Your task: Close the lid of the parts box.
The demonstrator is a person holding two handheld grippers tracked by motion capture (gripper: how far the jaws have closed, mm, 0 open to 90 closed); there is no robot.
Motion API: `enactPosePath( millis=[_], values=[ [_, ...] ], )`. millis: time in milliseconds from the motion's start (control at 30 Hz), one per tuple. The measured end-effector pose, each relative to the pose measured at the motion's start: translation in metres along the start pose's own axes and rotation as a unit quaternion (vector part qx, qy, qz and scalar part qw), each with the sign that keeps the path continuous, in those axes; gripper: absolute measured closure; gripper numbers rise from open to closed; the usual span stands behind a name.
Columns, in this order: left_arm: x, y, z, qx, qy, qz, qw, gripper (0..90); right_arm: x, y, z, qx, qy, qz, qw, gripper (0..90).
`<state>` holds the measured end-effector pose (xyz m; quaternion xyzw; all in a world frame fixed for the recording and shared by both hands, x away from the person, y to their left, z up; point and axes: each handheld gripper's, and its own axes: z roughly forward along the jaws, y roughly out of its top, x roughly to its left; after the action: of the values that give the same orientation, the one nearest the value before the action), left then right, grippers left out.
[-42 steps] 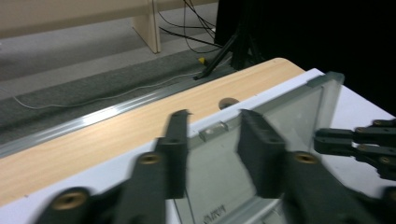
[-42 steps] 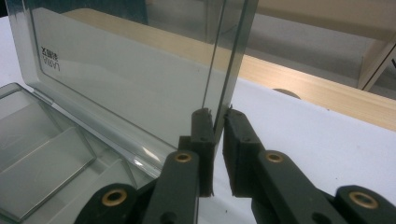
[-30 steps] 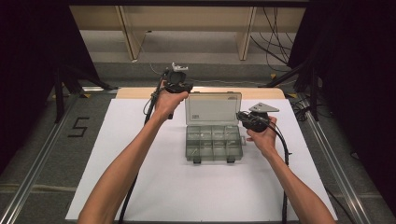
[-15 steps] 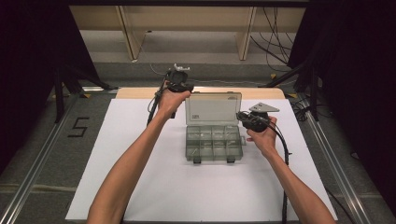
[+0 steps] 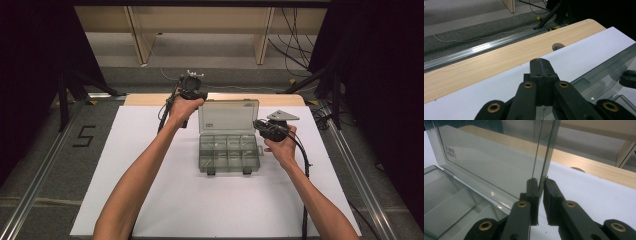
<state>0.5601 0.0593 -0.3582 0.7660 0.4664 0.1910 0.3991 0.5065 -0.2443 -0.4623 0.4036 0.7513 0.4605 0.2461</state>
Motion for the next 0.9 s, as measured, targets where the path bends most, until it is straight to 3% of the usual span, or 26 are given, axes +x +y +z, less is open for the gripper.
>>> enactPosePath(
  millis=[33, 133, 167, 233, 267, 367, 400, 533, 600, 767, 900],
  values=[
    [-0.001, 0.0, 0.0, -0.004, -0.001, -0.002, 1.0, 89.5, -0.001, 0.0, 0.001, -0.007, 0.001, -0.002, 1.0, 83.1],
    [-0.004, -0.002, -0.003, -0.006, -0.006, 0.003, 1.0, 89.5, -0.002, 0.002, -0.005, 0.009, 0.001, 0.019, 0.9998, 78.1],
    [-0.006, -0.002, -0.004, -0.007, -0.007, 0.006, 0.9999, 89.5, -0.001, 0.002, -0.005, 0.0, 0.011, 0.029, 0.9995, 74.4],
    [-0.008, -0.004, -0.006, -0.009, -0.016, 0.0, 0.9998, 89.5, -0.002, 0.005, -0.012, 0.01, 0.008, 0.038, 0.9992, 65.8],
    [-0.007, -0.005, -0.008, -0.001, -0.019, 0.01, 0.9998, 89.5, -0.002, 0.006, -0.013, -0.001, 0.008, 0.046, 0.9989, 60.4],
    [-0.012, -0.009, -0.011, -0.003, -0.027, 0.013, 0.9996, 89.5, 0.001, 0.01, -0.02, -0.008, 0.017, 0.063, 0.9978, 48.0],
    [-0.014, -0.011, -0.012, -0.009, -0.02, 0.012, 0.9997, 89.5, 0.003, 0.012, -0.025, -0.002, 0.02, 0.07, 0.9973, 44.2],
    [-0.021, -0.018, -0.021, 0.001, -0.031, 0.032, 0.999, 89.5, 0.012, 0.022, -0.039, -0.01, 0.023, 0.064, 0.9976, 34.4],
    [-0.025, -0.02, -0.022, -0.008, -0.04, 0.019, 0.999, 89.5, 0.016, 0.025, -0.046, -0.004, 0.029, 0.066, 0.9974, 31.0],
    [-0.032, -0.026, -0.03, -0.006, -0.053, 0.03, 0.9981, 89.5, 0.029, 0.032, -0.061, -0.009, 0.03, 0.049, 0.9983, 28.7],
    [-0.037, -0.032, -0.034, -0.01, -0.062, 0.03, 0.9976, 89.5, 0.033, 0.035, -0.071, -0.019, 0.028, 0.053, 0.998, 25.2]
  ],
)
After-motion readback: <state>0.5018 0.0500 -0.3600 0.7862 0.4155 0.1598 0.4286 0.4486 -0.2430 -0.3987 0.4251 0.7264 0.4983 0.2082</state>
